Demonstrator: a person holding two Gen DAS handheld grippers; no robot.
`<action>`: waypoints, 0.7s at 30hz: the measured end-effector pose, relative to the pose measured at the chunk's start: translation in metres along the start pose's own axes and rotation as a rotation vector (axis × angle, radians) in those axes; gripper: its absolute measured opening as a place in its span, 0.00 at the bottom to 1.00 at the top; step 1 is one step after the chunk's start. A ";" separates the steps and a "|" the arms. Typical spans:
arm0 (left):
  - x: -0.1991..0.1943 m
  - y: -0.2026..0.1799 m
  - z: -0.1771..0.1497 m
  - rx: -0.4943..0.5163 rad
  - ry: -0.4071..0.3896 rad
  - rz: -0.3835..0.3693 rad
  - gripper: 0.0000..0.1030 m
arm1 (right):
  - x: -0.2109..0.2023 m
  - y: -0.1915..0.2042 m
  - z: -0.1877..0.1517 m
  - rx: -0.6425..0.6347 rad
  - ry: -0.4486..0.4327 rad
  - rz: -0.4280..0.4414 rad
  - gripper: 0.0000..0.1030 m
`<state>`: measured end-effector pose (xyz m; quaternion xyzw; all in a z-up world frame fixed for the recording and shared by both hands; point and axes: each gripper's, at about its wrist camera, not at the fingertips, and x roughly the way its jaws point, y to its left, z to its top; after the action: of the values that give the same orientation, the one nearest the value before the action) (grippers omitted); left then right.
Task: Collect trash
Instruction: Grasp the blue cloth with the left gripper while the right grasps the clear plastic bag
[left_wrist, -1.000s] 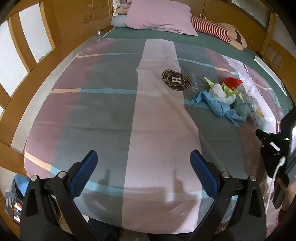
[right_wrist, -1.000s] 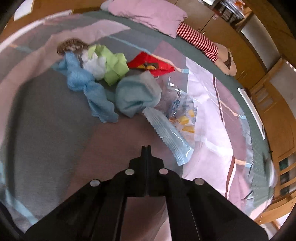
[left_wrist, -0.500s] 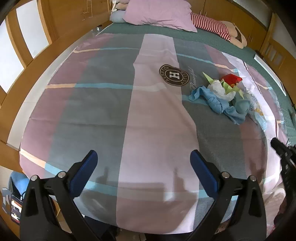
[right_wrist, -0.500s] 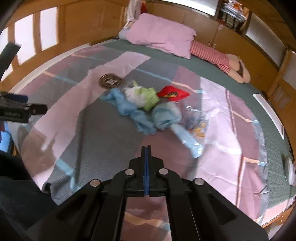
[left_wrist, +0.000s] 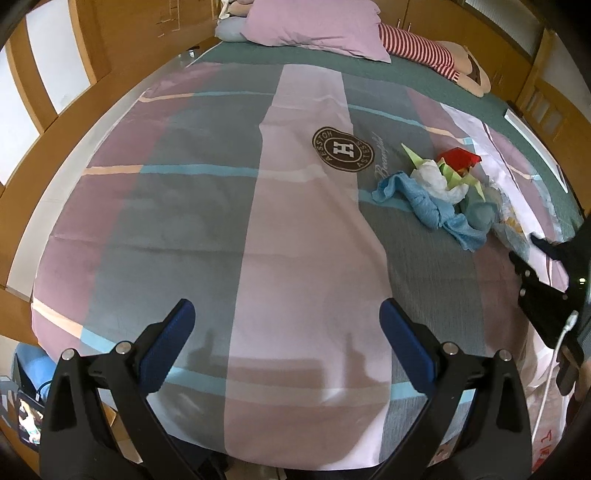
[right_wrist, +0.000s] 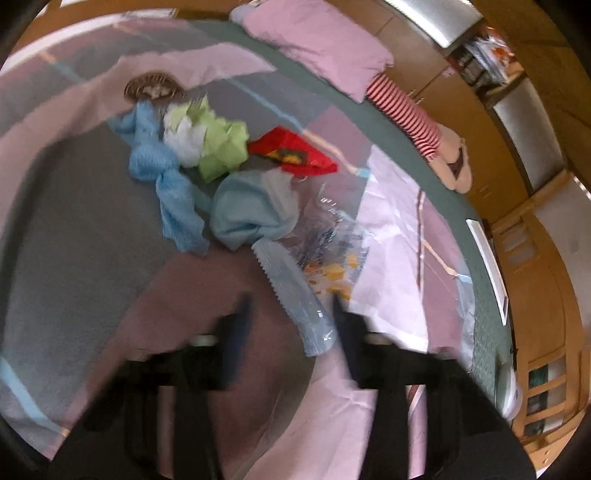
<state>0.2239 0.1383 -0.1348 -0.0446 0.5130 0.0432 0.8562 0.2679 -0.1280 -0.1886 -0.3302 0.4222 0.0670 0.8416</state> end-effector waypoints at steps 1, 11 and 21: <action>0.001 -0.001 0.002 0.000 0.000 -0.004 0.96 | 0.002 -0.001 -0.001 0.004 0.009 0.013 0.01; 0.036 -0.033 0.070 0.033 -0.041 -0.223 0.96 | -0.077 -0.019 -0.008 0.190 -0.132 0.161 0.00; 0.094 -0.129 0.091 0.213 0.009 -0.338 0.88 | -0.111 -0.041 -0.035 0.398 -0.120 0.225 0.11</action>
<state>0.3632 0.0244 -0.1712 -0.0395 0.5038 -0.1558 0.8487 0.1897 -0.1627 -0.0992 -0.1043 0.4104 0.0954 0.9009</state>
